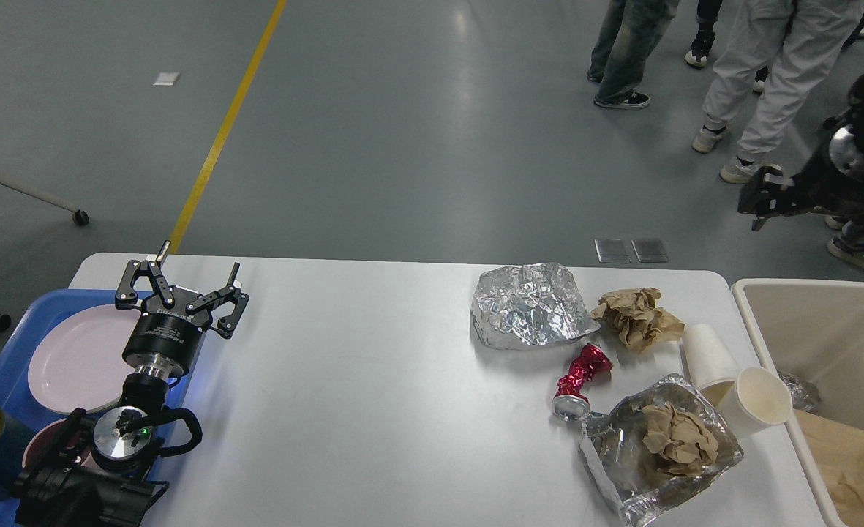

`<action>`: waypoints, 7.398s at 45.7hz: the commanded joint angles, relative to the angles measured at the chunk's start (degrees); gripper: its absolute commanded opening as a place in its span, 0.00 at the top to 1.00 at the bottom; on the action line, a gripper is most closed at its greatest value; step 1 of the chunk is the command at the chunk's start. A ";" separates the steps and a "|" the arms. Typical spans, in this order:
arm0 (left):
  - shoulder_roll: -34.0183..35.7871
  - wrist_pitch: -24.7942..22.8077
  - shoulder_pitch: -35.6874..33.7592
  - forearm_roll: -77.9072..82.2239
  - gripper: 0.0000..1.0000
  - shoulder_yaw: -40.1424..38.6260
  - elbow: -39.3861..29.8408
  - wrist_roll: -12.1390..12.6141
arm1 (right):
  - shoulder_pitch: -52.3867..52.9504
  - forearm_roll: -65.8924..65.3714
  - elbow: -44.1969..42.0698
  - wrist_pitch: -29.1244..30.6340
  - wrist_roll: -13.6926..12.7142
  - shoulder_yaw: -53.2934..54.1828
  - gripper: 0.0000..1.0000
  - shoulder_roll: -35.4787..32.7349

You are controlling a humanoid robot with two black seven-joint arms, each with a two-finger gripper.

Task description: Tidy desktop

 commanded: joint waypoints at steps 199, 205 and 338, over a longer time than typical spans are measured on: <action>0.00 -0.06 0.00 0.00 0.03 0.00 0.00 -0.01 | 17.49 14.74 25.20 -5.35 3.42 -7.37 1.00 0.88; -0.09 -0.06 0.00 0.00 0.03 0.00 0.00 -0.01 | 13.98 14.30 23.62 -12.73 3.33 -11.15 1.00 -4.92; -0.09 -0.06 0.00 0.00 0.03 0.00 0.00 -0.01 | 16.77 7.26 20.88 10.55 3.07 2.82 0.00 0.52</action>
